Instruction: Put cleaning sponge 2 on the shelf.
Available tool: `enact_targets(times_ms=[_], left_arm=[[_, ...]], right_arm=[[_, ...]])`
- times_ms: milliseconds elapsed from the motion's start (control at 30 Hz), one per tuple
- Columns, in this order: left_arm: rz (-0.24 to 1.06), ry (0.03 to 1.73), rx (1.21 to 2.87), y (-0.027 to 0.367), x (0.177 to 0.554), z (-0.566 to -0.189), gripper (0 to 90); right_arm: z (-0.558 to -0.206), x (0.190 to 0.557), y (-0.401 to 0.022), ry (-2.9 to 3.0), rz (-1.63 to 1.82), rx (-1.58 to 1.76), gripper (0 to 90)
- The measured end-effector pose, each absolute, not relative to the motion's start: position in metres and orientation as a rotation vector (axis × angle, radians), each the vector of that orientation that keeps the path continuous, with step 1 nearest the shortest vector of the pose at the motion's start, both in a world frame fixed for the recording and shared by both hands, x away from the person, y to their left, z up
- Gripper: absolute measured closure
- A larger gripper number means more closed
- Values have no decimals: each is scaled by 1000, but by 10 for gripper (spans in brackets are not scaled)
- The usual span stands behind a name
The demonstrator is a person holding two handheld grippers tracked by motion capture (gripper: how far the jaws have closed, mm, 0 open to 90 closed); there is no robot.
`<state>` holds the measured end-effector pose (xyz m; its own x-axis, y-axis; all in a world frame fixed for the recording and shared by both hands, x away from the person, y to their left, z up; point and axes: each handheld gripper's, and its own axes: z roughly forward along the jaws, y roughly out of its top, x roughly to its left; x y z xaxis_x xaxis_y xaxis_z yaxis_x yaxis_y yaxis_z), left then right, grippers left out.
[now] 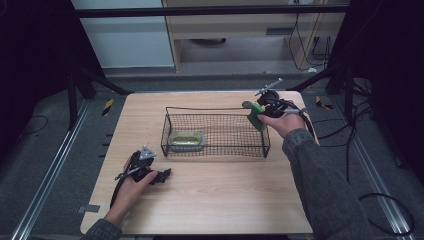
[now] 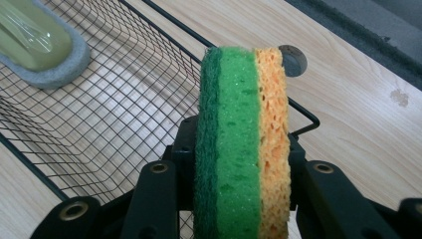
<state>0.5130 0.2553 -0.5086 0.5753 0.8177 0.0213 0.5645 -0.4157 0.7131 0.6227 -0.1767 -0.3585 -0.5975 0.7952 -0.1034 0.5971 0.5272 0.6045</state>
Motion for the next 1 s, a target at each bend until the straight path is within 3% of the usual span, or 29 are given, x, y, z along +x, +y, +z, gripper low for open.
enact_targets(times_ms=[1000], left_arm=[[486, 1097, 2135, 255, 513, -509, 0]], right_arm=[[-392, 632, -186, 2419, 754, 1223, 644]])
